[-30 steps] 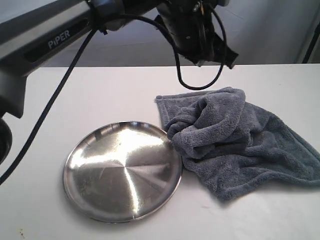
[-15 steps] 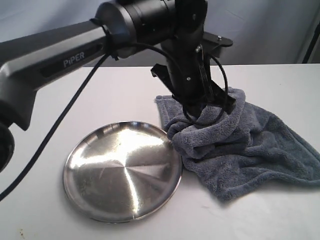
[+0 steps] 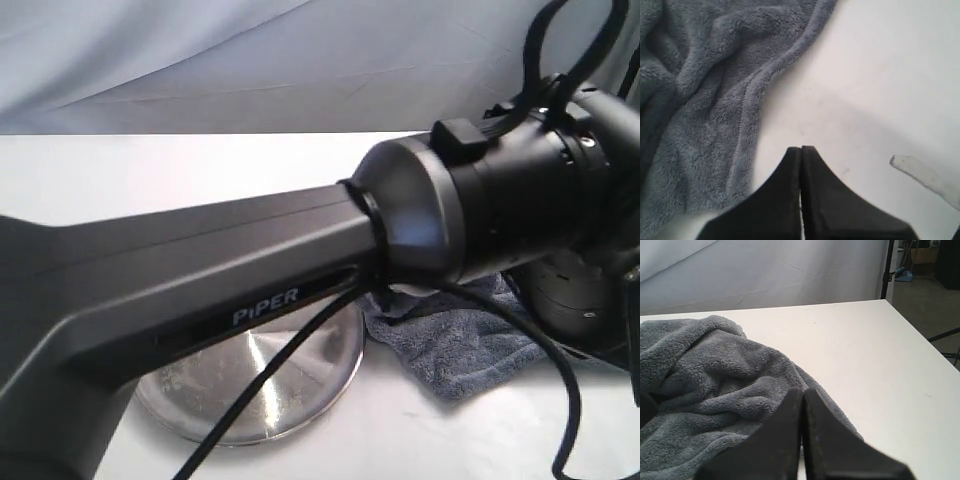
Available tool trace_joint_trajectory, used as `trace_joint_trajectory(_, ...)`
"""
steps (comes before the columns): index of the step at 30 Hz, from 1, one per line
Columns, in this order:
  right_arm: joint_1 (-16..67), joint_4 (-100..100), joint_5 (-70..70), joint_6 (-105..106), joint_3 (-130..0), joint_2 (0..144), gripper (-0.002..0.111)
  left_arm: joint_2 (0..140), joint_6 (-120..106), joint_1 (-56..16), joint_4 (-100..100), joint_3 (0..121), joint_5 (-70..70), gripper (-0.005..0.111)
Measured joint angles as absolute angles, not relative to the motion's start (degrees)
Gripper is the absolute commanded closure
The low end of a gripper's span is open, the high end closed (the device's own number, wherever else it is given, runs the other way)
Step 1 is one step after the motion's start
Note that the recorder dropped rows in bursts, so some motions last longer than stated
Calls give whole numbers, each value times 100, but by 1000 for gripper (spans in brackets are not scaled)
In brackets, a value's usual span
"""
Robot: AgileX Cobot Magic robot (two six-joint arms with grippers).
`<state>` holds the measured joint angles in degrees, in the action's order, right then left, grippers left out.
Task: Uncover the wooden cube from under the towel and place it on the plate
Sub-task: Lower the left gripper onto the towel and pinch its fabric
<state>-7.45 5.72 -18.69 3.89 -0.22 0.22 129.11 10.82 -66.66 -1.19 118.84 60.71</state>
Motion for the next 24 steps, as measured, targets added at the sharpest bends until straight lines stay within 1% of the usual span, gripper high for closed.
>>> trace_joint_trajectory(5, -745, 572, -1869, 389, -22, 22, 108, 12911, 1834, -6655, -873, 11884, 5910, 107)
trace_joint_trajectory(9, -745, 572, -1869, 389, -22, 22, 108, 12911, 2000, -6470, -897, 11884, 5659, 107)
trace_joint_trajectory(15, -745, 572, -1869, 389, -22, 22, 108, 12911, 1832, -5830, -76, 11884, 5778, 107)
trace_joint_trajectory(20, -745, 572, -1869, 389, -22, 22, 108, 12911, 1380, -5162, 244, 11884, 6409, 107)
trace_joint_trajectory(24, -745, 572, -1869, 389, -22, 22, 108, 12901, 1002, -4814, 266, 11881, 6842, 107)
